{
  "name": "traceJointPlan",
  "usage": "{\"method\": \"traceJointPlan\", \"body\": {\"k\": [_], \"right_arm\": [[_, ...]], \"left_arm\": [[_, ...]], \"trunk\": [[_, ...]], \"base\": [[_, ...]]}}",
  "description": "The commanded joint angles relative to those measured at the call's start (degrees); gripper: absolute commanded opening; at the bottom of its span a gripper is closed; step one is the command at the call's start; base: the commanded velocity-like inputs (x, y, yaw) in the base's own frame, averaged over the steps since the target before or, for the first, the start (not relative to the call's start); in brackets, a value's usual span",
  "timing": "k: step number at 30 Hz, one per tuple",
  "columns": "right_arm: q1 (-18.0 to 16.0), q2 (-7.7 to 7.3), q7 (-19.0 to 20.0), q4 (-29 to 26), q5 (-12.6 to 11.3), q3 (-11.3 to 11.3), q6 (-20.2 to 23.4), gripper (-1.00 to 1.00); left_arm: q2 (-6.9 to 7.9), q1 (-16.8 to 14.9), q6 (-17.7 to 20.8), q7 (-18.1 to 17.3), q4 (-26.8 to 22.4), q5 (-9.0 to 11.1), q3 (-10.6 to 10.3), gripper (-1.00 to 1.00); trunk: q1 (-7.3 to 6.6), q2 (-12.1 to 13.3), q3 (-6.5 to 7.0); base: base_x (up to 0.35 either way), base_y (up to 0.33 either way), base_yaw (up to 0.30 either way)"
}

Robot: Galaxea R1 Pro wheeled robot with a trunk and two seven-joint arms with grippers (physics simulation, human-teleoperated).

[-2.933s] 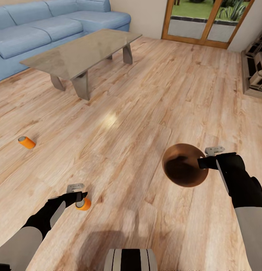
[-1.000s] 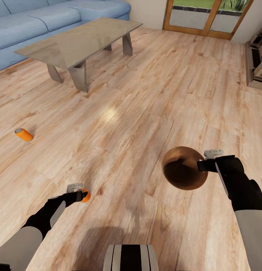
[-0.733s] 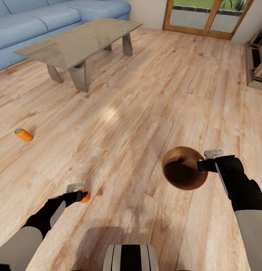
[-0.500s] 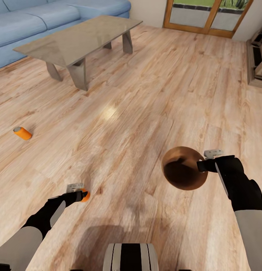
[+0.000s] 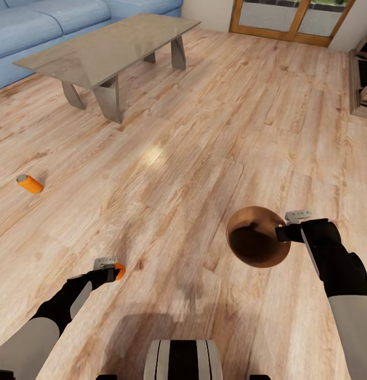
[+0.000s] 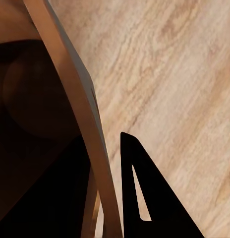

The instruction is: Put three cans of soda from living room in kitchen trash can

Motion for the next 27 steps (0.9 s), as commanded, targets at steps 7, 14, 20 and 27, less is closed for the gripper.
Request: {"method": "traceJointPlan", "body": {"k": [7,14,20,27], "right_arm": [[0.5,0.06,0.3,0.0,-0.7,0.1,0.1,-1.00],[0.7,0.02,0.2,0.0,-0.6,1.3,0.1,-1.00],[1.2,0.13,0.5,0.0,-0.9,1.7,0.1,-1.00],[2.9,3.13,1.2,1.0,-0.7,2.9,-0.8,-1.00]], "left_arm": [[0.00,0.0,0.1,0.0,-1.4,0.0,0.0,-1.00],[0.00,0.0,0.4,0.1,-1.4,-0.1,0.0,-1.00],[0.00,0.0,0.8,0.0,-1.5,-0.1,0.0,-1.00],[0.14,-0.8,2.1,-1.0,-2.4,-0.1,-1.1,-1.00]], "trunk": [[-0.03,0.0,0.22],[-0.98,1.6,1.61],[-2.30,4.1,2.68],[-3.17,5.6,3.39]], "base": [[0.000,0.000,0.000],[0.000,0.000,0.000],[0.000,0.000,0.000],[0.000,0.000,0.000]]}}
